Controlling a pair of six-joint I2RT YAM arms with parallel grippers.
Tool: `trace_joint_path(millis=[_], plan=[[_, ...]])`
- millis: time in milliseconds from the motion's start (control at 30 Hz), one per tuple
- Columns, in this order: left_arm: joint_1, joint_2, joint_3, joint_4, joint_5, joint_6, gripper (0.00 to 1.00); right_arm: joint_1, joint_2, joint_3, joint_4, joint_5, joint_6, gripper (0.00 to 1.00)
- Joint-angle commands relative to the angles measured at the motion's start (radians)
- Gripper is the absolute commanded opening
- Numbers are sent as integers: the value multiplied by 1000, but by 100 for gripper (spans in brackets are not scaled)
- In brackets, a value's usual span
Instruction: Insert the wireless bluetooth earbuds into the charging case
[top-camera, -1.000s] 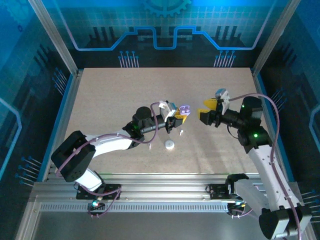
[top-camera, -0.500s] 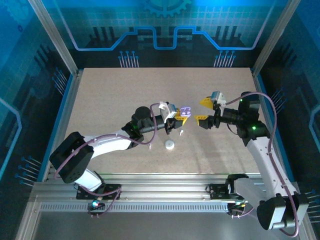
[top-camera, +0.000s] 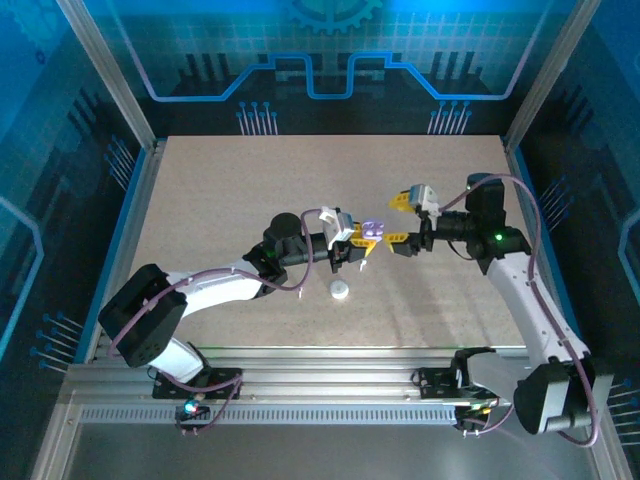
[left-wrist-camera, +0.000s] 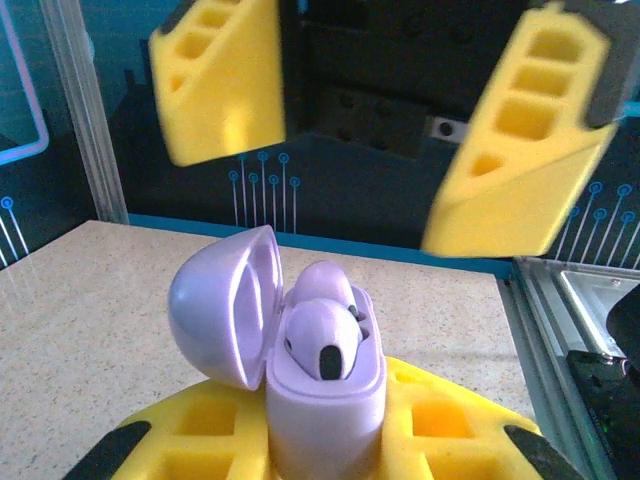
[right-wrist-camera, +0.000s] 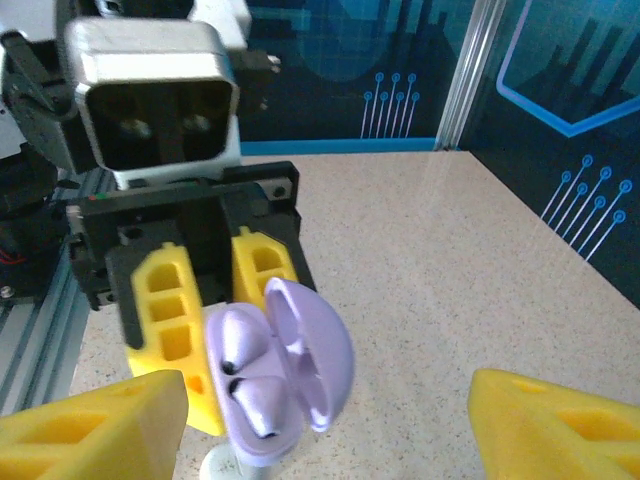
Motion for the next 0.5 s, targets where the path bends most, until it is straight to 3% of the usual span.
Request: trace_joint_path(millis=[0, 467], plan=[[-6, -42, 3, 23, 44, 31, 15, 22, 41, 48, -58, -12, -57, 75], [-6, -41, 12, 14, 43, 37, 15, 72, 138, 123, -245, -95, -218, 71]])
